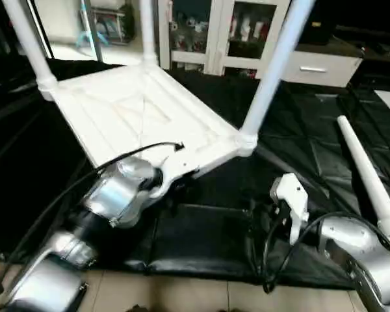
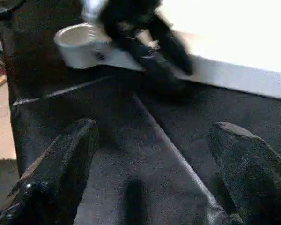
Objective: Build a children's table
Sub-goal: Rotate table base
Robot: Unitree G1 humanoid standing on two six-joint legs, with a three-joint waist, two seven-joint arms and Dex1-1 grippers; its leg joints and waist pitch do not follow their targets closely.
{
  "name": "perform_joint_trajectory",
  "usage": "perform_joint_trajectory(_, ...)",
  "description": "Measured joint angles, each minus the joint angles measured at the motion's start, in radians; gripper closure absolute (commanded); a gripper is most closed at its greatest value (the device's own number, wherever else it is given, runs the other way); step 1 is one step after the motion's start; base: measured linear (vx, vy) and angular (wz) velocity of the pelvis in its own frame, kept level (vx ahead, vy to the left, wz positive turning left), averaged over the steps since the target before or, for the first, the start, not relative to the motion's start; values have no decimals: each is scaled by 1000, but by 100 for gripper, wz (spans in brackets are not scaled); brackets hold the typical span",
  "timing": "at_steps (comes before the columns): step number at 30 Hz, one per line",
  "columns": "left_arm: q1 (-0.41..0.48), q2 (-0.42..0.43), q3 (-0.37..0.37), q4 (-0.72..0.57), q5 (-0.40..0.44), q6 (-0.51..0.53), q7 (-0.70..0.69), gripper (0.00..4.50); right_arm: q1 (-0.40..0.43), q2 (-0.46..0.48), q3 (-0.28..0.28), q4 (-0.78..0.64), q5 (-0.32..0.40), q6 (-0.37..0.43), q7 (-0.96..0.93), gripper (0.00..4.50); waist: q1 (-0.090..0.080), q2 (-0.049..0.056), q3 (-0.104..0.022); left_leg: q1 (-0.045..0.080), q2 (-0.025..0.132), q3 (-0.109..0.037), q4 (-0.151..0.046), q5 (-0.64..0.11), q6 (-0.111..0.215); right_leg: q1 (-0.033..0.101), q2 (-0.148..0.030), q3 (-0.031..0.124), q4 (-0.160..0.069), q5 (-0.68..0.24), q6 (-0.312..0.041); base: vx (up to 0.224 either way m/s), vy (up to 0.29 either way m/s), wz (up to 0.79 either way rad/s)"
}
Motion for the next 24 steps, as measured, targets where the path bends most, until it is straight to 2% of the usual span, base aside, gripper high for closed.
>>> perform_joint_trajectory(3,-73,-68,38,115,16,-40,149,296,1,-5,0,1,-9,-1,-3,46,-1,0,0,-4,0,-2,2,0,0,-1,0,-2,0,0,0,0,0,0)
perform_joint_trajectory(9,-154,-179,107,224,19,-163,380,296,0,-5,3,1,-19,-6,-15,46,2,1,-1,-9,0,-3,4,1,4,-4,0,-2,-1,2,-4,0,0,0)
perform_joint_trajectory(12,-162,-194,150,223,-18,-197,386,296,-2,-4,3,1,-20,-6,-19,46,1,1,-1,-9,0,-3,3,2,8,-5,0,-3,-1,2,-4,0,0,0)
perform_joint_trajectory(14,-161,-179,182,186,-63,-188,330,296,-2,-2,3,1,-20,-6,-19,46,1,1,-1,-9,0,-3,3,2,8,-5,0,-3,-1,2,-4,0,0,0)
perform_joint_trajectory(17,-137,-43,189,39,-126,-126,127,296,1,3,7,-1,-16,-5,-19,46,-6,2,-1,-7,1,-3,3,-1,2,-4,0,-3,1,2,-4,0,0,0)
perform_joint_trajectory(18,-108,60,173,-24,-126,-105,27,296,8,4,8,-6,-14,-5,-18,46,-11,4,-2,-6,1,-3,1,-1,2,-3,1,-2,1,2,-3,0,0,0)
perform_joint_trajectory(21,-46,206,164,-43,-97,-83,-84,296,15,2,8,-6,-14,-5,-19,46,-8,5,-1,-3,1,-4,1,0,0,-4,1,-3,1,-1,2,0,0,0)
perform_joint_trajectory(24,-6,282,135,-28,-48,-79,-124,296,7,4,11,-7,-13,-5,-19,46,4,5,-1,-6,1,-3,2,0,0,-3,0,-2,1,2,-3,0,0,0)
